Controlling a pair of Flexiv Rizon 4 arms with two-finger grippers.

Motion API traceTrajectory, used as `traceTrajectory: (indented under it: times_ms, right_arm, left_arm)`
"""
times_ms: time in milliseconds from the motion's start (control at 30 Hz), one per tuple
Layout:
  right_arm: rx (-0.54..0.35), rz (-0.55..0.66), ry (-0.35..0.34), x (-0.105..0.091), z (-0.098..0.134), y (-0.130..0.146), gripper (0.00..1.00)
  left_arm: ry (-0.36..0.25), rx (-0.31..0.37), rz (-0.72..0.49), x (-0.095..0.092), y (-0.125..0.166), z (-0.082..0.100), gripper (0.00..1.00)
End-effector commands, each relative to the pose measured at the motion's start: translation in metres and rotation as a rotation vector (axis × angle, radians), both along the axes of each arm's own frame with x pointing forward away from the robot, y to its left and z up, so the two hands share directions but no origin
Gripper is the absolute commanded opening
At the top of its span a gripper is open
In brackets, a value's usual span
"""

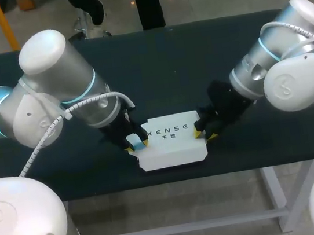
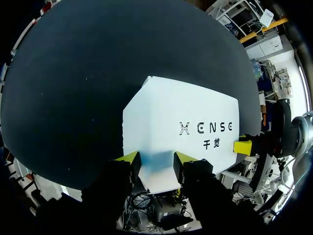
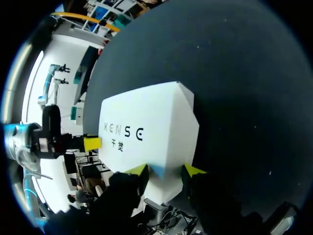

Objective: Assemble the packaging by folding the flat box into shape, placing the metal phone stand inside, and closing the box properly

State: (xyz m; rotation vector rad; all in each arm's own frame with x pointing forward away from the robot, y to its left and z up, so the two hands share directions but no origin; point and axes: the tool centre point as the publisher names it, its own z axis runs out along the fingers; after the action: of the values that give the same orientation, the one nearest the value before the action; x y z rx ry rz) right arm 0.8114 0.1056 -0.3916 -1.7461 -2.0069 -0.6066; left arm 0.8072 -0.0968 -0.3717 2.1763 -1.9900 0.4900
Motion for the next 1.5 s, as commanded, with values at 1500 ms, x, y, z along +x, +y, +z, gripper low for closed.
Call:
traceTrajectory:
  times_ms: [1500]
  right_arm:
    - [0.065,0.001,-0.052,-0.003,-0.003,0.007,0.49]
  left_arm:
    - [-0.12,-0.094,0.026,-0.007,-0.007,-0.007,0.49]
